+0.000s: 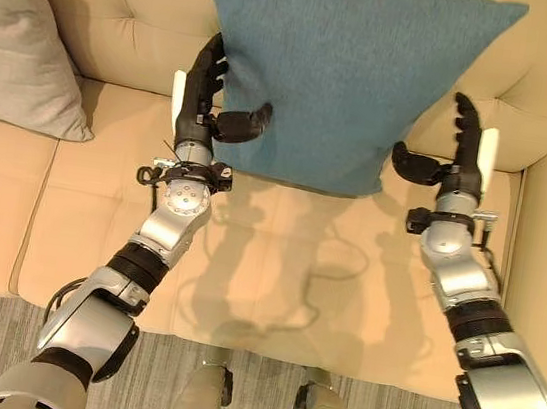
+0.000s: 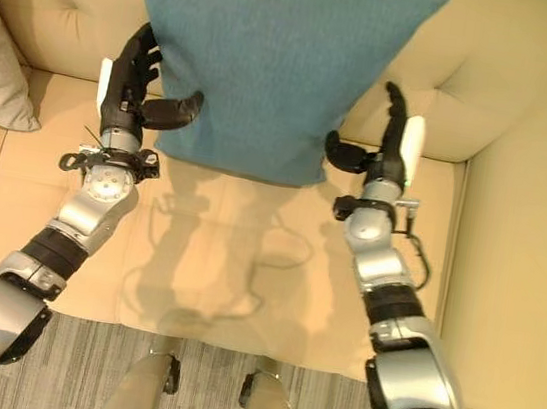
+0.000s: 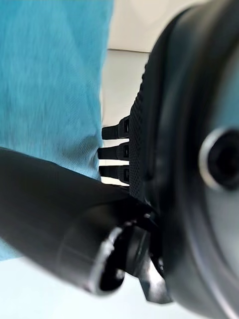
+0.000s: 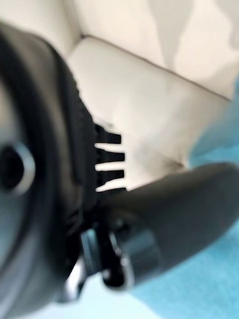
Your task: Pick up all the scattered cushions and arrange them neatly on the sofa.
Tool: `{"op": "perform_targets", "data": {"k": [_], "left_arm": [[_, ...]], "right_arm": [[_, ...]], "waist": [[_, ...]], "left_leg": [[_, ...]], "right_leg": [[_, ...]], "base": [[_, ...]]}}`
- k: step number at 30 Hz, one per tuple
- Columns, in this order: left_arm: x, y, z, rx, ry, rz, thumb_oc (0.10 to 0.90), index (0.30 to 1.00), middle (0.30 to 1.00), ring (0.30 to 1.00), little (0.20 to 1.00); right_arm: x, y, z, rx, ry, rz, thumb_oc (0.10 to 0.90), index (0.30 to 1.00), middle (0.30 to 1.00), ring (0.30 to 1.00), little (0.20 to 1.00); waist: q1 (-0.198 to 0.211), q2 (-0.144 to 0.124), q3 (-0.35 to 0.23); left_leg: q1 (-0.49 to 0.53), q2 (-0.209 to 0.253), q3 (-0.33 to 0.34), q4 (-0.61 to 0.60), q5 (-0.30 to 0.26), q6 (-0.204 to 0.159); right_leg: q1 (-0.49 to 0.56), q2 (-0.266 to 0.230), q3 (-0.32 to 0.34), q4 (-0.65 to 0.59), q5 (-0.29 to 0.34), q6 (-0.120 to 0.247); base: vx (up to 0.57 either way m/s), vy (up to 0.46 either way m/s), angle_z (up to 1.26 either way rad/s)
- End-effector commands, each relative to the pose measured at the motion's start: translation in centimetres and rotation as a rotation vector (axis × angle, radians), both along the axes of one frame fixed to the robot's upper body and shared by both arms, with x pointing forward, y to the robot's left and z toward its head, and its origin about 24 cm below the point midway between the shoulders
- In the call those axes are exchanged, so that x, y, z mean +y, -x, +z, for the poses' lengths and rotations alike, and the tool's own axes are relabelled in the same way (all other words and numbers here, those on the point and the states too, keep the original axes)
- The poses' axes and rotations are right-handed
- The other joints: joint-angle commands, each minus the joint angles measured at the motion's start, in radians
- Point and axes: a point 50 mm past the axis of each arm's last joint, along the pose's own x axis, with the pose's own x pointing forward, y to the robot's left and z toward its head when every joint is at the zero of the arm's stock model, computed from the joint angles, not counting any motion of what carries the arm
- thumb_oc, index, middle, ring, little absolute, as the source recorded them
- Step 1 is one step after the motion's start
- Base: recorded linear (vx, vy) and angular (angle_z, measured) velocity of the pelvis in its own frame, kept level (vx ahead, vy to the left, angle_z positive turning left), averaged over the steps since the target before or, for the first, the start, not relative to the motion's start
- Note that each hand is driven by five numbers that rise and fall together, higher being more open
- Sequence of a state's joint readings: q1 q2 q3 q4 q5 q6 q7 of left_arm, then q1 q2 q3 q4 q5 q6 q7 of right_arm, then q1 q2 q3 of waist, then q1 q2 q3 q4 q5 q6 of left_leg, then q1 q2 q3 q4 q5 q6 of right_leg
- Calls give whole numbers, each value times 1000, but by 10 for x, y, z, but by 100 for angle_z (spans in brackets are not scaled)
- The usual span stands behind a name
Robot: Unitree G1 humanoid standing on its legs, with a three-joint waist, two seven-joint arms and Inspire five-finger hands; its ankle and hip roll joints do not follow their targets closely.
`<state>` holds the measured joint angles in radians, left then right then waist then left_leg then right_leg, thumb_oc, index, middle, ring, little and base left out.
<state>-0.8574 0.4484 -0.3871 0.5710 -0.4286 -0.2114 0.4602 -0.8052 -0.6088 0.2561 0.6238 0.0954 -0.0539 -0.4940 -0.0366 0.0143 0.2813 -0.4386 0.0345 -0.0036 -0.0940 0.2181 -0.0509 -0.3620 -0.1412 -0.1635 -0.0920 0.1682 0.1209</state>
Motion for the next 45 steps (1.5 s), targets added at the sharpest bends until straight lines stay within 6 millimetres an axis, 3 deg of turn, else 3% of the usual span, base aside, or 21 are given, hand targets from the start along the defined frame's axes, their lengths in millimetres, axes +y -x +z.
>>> {"op": "perform_targets", "data": {"k": [1,7,8,10,11,12,13,15,17,20,21,22,24,25,28,31,36,38,41,43,45], "left_arm": [[10,4,13,-88,-18,8,800,900,900,900,900],[56,29,-35,13,-10,101,800,900,900,900,900],[73,53,-77,124,3,131,800,900,900,900,900],[78,61,-91,164,16,148,800,900,900,900,900],[90,81,-124,269,51,187,800,900,900,900,900],[94,91,-139,320,77,198,800,900,900,900,900],[94,91,-139,321,77,198,800,900,900,900,900],[101,127,-186,491,131,231,800,900,900,900,900],[103,156,-220,646,128,251,800,900,900,900,900],[104,197,-263,850,179,294,800,900,900,900,900],[104,197,-263,851,179,294,800,900,900,900,900],[101,222,-285,970,203,308,800,900,900,900,900],[101,222,-285,971,203,308,800,900,900,900,900],[94,251,-308,1118,209,317,800,900,900,900,900],[86,276,-327,1244,225,337,800,900,900,900,900],[84,280,-332,1273,224,345,800,900,900,900,900],[77,270,-332,1277,173,308,800,900,900,900,900],[75,257,-329,1252,144,286,800,900,900,900,900],[70,268,-337,1324,115,257,800,900,900,900,900],[68,271,-339,1341,107,251,800,900,900,900,900],[63,278,-344,1385,81,234,800,900,900,900,900]], "right_arm": [[-25,13,12,-81,57,-58,800,900,900,900,900],[-63,47,-38,59,68,-121,800,900,900,900,900],[-73,70,-73,166,66,-121,800,900,900,900,900],[-76,78,-82,201,63,-129,800,900,900,900,900],[-81,95,-108,280,43,-139,800,900,900,900,900],[-83,103,-118,320,33,-147,800,900,900,900,900],[-83,104,-118,320,33,-147,800,900,900,900,900],[-83,130,-156,448,-11,-155,800,900,900,900,900],[-79,149,-177,511,-67,-153,800,900,900,900,900],[-70,171,-210,611,-170,-163,800,900,900,900,900],[-70,172,-211,611,-170,-163,800,900,900,900,900],[-60,183,-229,667,-243,-155,800,900,900,900,900],[-60,184,-229,667,-243,-155,800,900,900,900,900],[-46,195,-247,722,-312,-127,800,900,900,900,900],[-31,201,-258,767,-329,-73,800,900,900,900,900],[-26,202,-260,777,-319,-54,800,900,900,900,900],[-27,200,-263,787,-316,-67,800,900,900,900,900],[-29,197,-266,807,-311,-85,800,900,900,900,900],[-31,204,-276,875,-300,-98,800,900,900,900,900],[-31,205,-278,886,-302,-100,800,900,900,900,900],[-32,212,-288,950,-304,-112,800,900,900,900,900]], "waist": [[10,-7,-146],[6,-9,-168],[8,-11,-179],[8,-12,-185],[9,-12,-190],[9,-12,-191],[9,-12,-193],[10,-11,-192],[11,-10,-193],[13,-7,-197],[13,-8,-196],[16,-6,-200],[15,-6,-198],[19,-4,-204],[25,-1,-206],[27,1,-204],[32,12,-177],[21,-24,-141],[7,-47,-154],[1,-48,-159],[-17,-30,-177]], "left_leg": [[79,10,32,7,-127,-66],[100,14,38,7,-134,-62],[127,18,39,7,-143,-60],[130,18,38,7,-141,-59],[154,21,40,7,-146,-57],[167,23,40,7,-153,-57],[162,22,39,7,-148,-56],[208,27,40,7,-158,-56],[237,30,41,7,-162,-54],[267,35,42,7,-159,-51],[270,35,42,7,-160,-51],[289,39,40,7,-160,-51],[292,39,40,7,-161,-51],[315,45,43,7,-158,-52],[330,53,38,7,-153,-56],[326,59,33,7,-143,-62],[282,66,8,7,-93,-73],[239,49,49,174,-188,-46],[296,28,25,359,-301,-31],[320,33,19,374,-305,-33],[434,34,3,274,-346,-32]], "right_leg": [[2,24,-17,5,-80,42],[22,26,-19,5,-87,41],[49,30,-19,5,-99,38],[52,29,-20,5,-100,37],[76,30,-21,5,-108,34],[90,32,-22,5,-115,33],[86,30,-23,5,-112,33],[137,35,-29,5,-130,28],[171,38,-32,5,-141,25],[207,42,-35,5,-151,20],[209,42,-35,5,-152,20],[233,47,-38,5,-159,15],[236,47,-38,5,-159,15],[264,55,-39,5,-169,10],[283,64,-39,5,-178,6],[288,73,-39,5,-186,-1],[280,93,-39,5,-209,-18],[261,59,-54,5,-186,-28],[256,39,-67,5,-155,-32],[256,36,-70,5,-149,-31],[253,48,-71,5,-130,-16]], "base": [[45,-14,0],[51,-17,2],[87,-39,-3],[76,-30,-4],[89,-33,-4],[77,-31,-1],[50,-32,-3],[87,-48,1],[79,-44,3],[29,-47,-1],[13,-70,2],[13,-52,4],[10,-62,5],[4,-100,5],[-16,-107,2],[-55,-89,8],[-176,-104,28],[-352,-79,53],[-139,8,52],[-55,68,14],[-74,165,21]]}}
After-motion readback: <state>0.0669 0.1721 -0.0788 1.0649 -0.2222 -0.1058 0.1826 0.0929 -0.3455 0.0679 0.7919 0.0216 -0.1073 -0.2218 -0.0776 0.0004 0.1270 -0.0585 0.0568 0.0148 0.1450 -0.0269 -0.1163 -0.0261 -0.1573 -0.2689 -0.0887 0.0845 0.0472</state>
